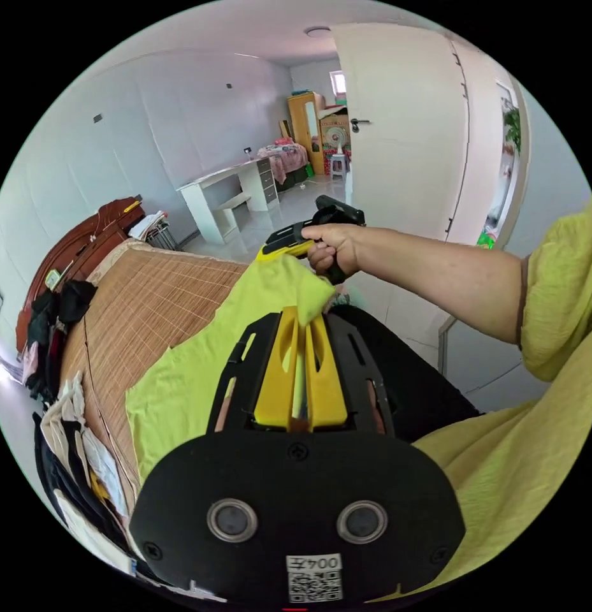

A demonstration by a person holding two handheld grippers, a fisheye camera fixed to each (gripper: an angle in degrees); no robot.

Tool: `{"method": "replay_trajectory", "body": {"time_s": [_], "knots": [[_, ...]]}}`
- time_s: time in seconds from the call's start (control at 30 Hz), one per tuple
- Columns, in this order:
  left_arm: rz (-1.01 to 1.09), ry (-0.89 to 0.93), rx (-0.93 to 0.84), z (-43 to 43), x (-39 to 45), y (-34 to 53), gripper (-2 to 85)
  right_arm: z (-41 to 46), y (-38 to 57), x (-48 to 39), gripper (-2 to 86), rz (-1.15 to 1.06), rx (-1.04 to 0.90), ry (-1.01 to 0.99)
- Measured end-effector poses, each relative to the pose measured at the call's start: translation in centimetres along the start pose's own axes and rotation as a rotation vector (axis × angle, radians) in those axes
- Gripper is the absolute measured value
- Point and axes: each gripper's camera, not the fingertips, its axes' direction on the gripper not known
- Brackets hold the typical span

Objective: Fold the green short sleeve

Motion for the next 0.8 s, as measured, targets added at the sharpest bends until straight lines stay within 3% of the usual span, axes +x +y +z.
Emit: {"method": "replay_trajectory", "body": {"time_s": [0.37, 0.6, 0.8], "knots": [[-0.410, -0.026, 0.136, -8.2, -15.5, 11.2, 0.2, 10.9, -3.5, -20.5, 2.3, -0.207, -0.131, 0.094], [-0.773, 0.087, 0.213, -8.5, -27.0, 21.3, 0.1, 20.6, -4.8, -27.7, 2.3, -0.251, -0.199, 0.217], [-0.915, 0.097, 0.224, -6.8, -30.3, 26.6, 0.1, 27.1, -5.7, -31.6, 2.1, -0.281, -0.254, 0.333]]}}
